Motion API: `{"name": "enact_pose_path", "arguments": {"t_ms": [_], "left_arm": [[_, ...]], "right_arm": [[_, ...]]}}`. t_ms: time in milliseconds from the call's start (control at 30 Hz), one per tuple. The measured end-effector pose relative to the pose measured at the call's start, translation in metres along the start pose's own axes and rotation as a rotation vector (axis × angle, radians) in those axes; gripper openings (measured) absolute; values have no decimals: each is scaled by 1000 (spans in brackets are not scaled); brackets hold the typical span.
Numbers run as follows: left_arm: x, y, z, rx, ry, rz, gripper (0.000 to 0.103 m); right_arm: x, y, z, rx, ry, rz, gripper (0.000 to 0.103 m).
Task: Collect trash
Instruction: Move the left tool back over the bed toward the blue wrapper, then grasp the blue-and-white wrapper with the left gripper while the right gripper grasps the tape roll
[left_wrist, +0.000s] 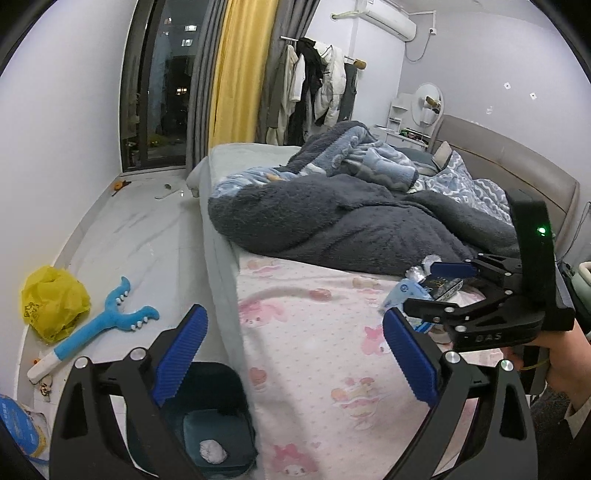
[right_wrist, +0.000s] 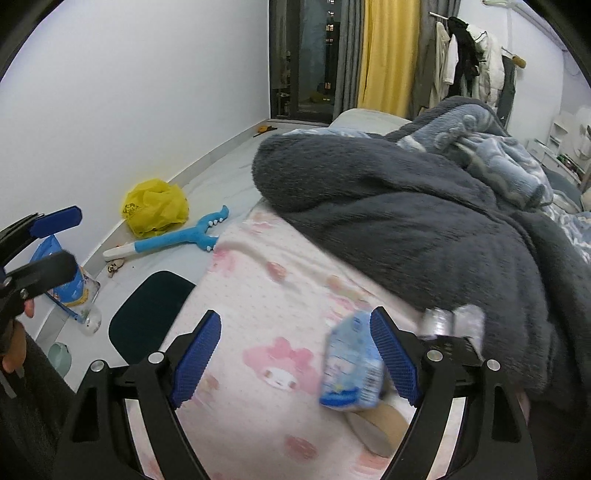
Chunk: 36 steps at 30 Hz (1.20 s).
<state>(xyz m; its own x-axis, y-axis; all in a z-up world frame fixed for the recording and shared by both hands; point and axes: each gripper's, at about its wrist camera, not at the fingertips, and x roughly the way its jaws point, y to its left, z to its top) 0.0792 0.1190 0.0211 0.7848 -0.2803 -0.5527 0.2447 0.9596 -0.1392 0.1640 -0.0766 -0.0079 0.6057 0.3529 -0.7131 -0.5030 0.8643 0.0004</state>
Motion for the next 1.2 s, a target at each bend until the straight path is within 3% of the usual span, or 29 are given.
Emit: {"name": "enact_pose_path", "arguments": {"t_ms": [67,300,533,900,1200], "left_arm": [[5,-4,1,0,10,-18,97],[19,-21,3,-3,23,-37,97],[36,-37,7,-9,38,-53,97],[63,-69,4,20,73,-56,97],[83,-92,1,13,100,-94,97]], "right_arm": [[-4,-8,-5,-3,1,10,84],[-6,-34,-31,3,29,53,60],[-14,-54,-50,6,-3,128,53],[-12,-79,-75,10,18,149,42],[-9,-86,-89,9,23,190,38]]}}
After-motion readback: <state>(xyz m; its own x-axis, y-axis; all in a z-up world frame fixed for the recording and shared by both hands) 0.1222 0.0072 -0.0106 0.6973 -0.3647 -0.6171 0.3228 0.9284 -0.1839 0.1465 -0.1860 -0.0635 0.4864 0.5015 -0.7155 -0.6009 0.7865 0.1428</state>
